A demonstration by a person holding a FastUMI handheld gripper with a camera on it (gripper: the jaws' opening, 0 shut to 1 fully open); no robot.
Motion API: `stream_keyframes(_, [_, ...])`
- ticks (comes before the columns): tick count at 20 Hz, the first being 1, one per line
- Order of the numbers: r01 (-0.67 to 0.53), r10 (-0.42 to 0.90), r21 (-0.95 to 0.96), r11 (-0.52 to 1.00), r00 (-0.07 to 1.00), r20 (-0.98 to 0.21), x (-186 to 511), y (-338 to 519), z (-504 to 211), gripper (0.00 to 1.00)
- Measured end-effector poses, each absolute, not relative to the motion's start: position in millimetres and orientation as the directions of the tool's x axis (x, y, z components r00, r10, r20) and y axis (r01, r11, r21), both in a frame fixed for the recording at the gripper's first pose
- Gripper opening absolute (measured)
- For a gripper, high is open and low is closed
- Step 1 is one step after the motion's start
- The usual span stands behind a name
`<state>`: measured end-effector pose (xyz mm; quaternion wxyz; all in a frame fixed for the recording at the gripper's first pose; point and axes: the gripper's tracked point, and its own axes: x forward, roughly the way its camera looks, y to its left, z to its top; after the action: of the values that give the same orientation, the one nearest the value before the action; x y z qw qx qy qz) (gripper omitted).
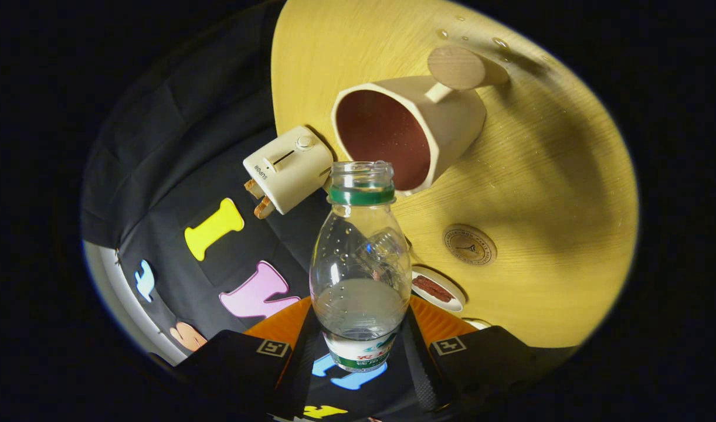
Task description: Take the bottle from table, then pour the juice into the cup, finally place the bottle on the coaster
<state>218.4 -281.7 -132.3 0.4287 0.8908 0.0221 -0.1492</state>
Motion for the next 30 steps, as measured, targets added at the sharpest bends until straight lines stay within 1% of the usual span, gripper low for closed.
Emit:
stream_keyframes(3, [0.209, -0.078, 0.845, -0.492, 0.956, -0.282, 210.3, -273.0, -129.3, 0.73])
stream_keyframes(6, [0.249, -0.067, 0.918, -0.309, 0.957, -0.282, 202.5, -264.2, -126.0, 0.73])
stream_keyframes(10, [0.328, -0.048, 0.941, 0.079, 0.944, -0.326, 186.2, -250.4, -131.7, 0.73])
stream_keyframes(14, [0.344, -0.094, 0.822, 0.454, 0.936, -0.34, 165.1, -245.3, -131.8, 0.73])
stream_keyframes(18, [0.359, -0.191, 0.591, 0.722, 0.925, -0.329, 150.8, -245.7, -117.9, 0.73])
stream_keyframes(21, [0.35, -0.237, 0.389, 0.852, 0.921, -0.308, 148.9, -230.7, -105.3, 0.73])
stream_keyframes(24, [0.335, -0.277, 0.21, 0.918, 0.924, -0.263, 152.6, -207.3, -93.9, 0.73])
stream_keyframes(27, [0.352, -0.327, 0.067, 0.934, 0.914, -0.24, 169.2, -189.3, -92.9, 0.73])
stream_keyframes(30, [0.403, -0.389, 0.027, 0.915, 0.898, -0.205, 197.9, -182.5, -95.3, 0.73])
